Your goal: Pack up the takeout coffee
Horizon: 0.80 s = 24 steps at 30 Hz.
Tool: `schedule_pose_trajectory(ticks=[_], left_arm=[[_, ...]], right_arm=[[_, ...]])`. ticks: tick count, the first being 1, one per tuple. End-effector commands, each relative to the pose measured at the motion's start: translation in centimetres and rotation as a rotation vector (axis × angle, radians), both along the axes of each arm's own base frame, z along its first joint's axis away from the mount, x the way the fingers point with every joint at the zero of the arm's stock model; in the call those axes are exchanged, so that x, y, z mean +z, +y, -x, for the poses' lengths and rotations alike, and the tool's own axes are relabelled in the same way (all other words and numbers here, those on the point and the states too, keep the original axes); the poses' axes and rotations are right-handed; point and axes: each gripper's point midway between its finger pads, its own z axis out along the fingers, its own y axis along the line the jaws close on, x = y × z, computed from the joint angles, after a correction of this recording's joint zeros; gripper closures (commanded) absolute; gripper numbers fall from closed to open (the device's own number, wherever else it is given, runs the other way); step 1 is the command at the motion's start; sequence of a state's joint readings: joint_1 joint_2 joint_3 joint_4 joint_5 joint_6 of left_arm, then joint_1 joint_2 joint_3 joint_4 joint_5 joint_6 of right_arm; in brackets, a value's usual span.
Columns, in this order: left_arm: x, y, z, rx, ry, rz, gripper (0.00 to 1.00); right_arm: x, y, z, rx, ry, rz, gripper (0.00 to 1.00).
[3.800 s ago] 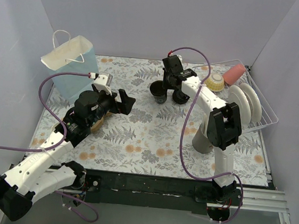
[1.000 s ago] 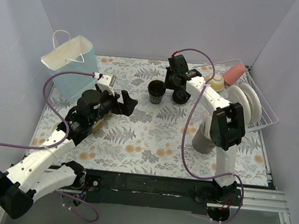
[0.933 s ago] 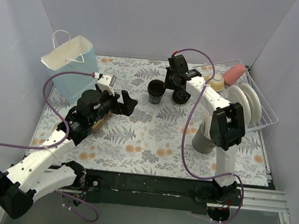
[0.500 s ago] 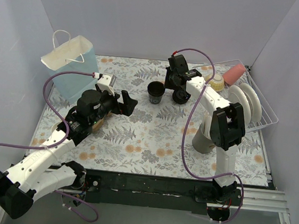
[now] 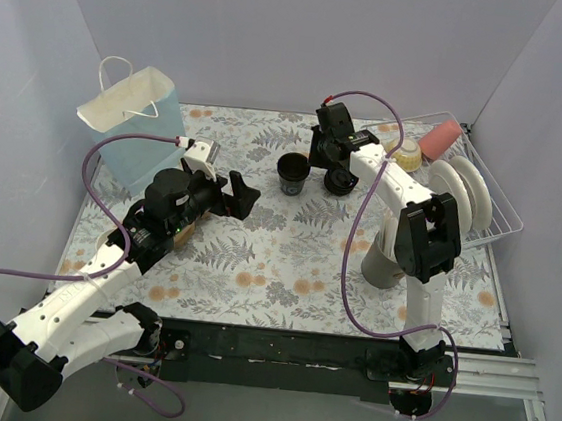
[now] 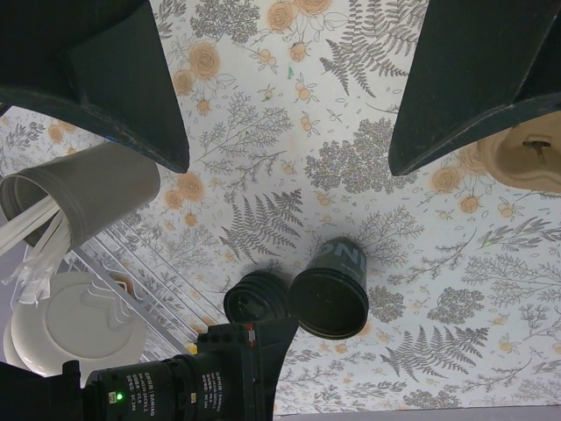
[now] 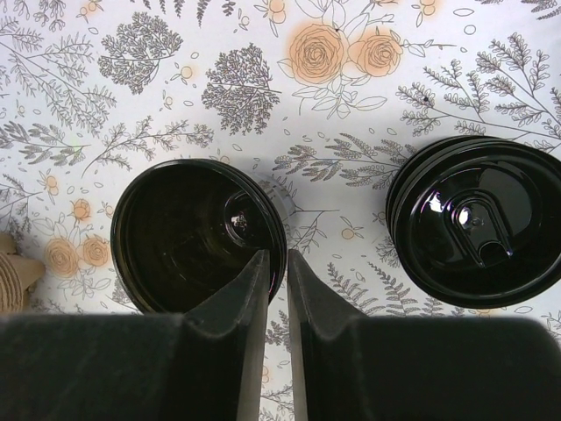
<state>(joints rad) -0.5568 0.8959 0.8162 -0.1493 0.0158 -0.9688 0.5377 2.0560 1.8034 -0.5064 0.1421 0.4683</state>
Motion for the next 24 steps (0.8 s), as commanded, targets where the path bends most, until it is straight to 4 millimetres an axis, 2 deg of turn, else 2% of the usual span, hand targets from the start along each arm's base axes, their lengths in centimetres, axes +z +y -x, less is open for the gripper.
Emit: schedule_pose_trajectory(ticks=[1,7,10,12,14,24], left_arm=[[1.5,-0.2,0.2,-0.019,-0.038,0.010,0.02],[1.4,-0.2,0.2,-0.019,-0.037,0.009,0.02],[1.4,-0.2,0.2,-0.020,-0.037,0.009,0.02],[1.4,-0.2,0.2,-0.020,-0.037,0.009,0.02],[1.4,-0.2,0.2,-0.020,-0.037,0.009,0.02],[1.4,-0.3,0.2,-0.022,-0.038,0.010,0.02]], right_arm=[[1.5,0.4,-0.5,0.009,-0.027,-0.022,0.80],[1.8,-0.1,-0.6,-0.009,-0.048,-0.010,0.91],[2.2,0.0,-0.7,-0.001,-0.056,-0.014,0.90],[2.1,0.1,-0.6,0.003,-0.050,-0.015,0.83],[1.9,0.2,-0.6,0.011,-0.043,-0.018,0.82],[1.2,0.4,-0.5,0.014,-0.024,-0.018,0.81]])
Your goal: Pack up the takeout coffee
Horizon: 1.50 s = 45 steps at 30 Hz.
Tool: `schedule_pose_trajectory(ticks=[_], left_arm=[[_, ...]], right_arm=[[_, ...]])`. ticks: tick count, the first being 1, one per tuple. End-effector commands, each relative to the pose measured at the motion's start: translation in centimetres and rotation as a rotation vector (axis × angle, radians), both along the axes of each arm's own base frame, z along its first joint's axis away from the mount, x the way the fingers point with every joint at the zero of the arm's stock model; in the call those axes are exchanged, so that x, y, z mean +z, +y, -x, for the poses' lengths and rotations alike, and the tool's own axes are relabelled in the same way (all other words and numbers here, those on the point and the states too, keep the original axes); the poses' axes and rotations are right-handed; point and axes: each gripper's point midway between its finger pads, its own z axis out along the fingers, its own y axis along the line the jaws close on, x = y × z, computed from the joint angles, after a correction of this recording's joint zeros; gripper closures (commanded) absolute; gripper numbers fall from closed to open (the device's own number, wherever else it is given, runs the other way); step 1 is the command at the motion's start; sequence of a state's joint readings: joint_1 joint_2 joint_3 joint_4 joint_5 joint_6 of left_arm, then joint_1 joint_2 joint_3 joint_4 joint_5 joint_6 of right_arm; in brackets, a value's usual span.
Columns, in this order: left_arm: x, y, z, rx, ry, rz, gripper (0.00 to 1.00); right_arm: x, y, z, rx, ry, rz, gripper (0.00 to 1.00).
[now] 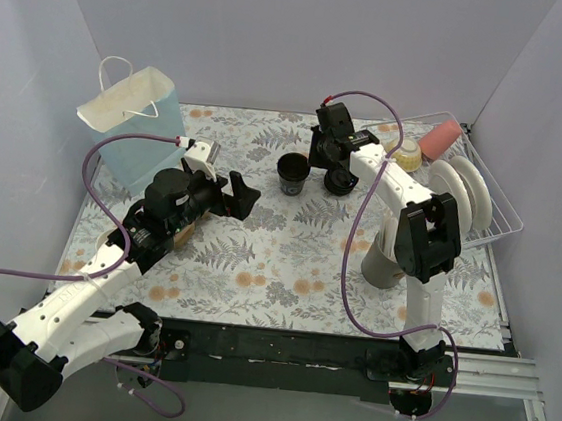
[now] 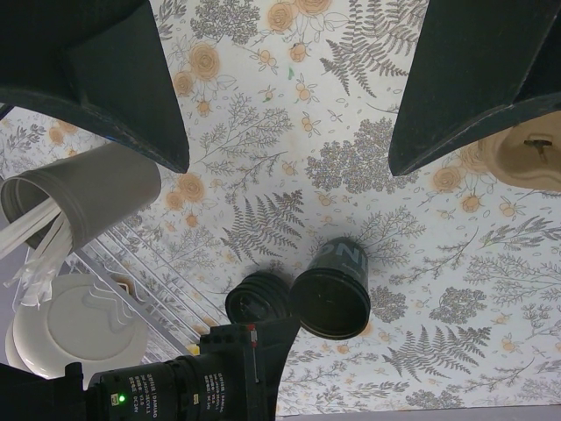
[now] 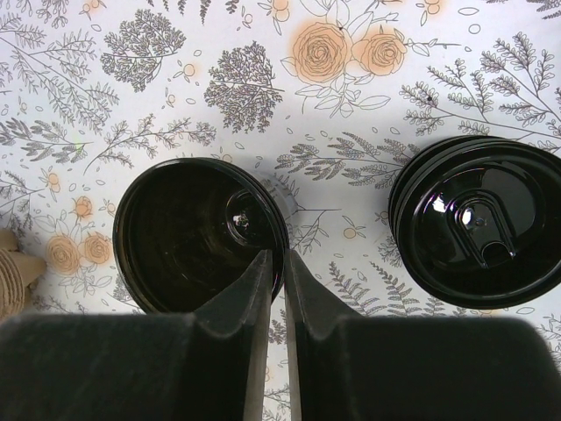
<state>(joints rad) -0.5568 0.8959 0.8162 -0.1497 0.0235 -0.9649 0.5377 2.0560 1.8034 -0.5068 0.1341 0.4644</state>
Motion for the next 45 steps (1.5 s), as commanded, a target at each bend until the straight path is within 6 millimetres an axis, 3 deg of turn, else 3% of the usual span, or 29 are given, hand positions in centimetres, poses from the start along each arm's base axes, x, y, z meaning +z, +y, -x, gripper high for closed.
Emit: schedule_pose_trajectory(ticks=[1,14,18,26,32,36,45], left_arm=[[1.4,-0.2,0.1,-0.014,-0.035,0.011,0.02],[1.4,-0.3,0.2,-0.020,-0.034,0.012,0.02],[1.2,-0.3,0.2,-0.021,-0.029,0.011,0.02],[1.2,-0.3,0.1,-0.021,-0.029,0.009,0.02],[1.2,-0.3,0.1,-0.021,-0.029,0.009,0.02],[1.3,-0.3,0.1,-0.021,-0.031,0.008,0.02],[1.2,-0.3,0.1,-0.021,-0.031,0.008,0.02]], right_arm=[[1.2,0.3,-0.6,0.005,-0.025,-0.015,0.82],[0.7,0.3,-0.5,0.004,-0.009,-0.009,0.86],[1.0,0.1,-0.5,-0.003,-0.019,-0.006,0.92],[2.9,0.4,-0.7,0.001,-0.056,-0.035,0.86],[2.6,0.7,-0.7,0.016,-0.043,-0.038,0.98],[3.1,0.8,-0.6,0.013,-0.055,-0.059,0.91],[4.3,1.5,-0.6,0.019,-0.065,-0.112,0.95]])
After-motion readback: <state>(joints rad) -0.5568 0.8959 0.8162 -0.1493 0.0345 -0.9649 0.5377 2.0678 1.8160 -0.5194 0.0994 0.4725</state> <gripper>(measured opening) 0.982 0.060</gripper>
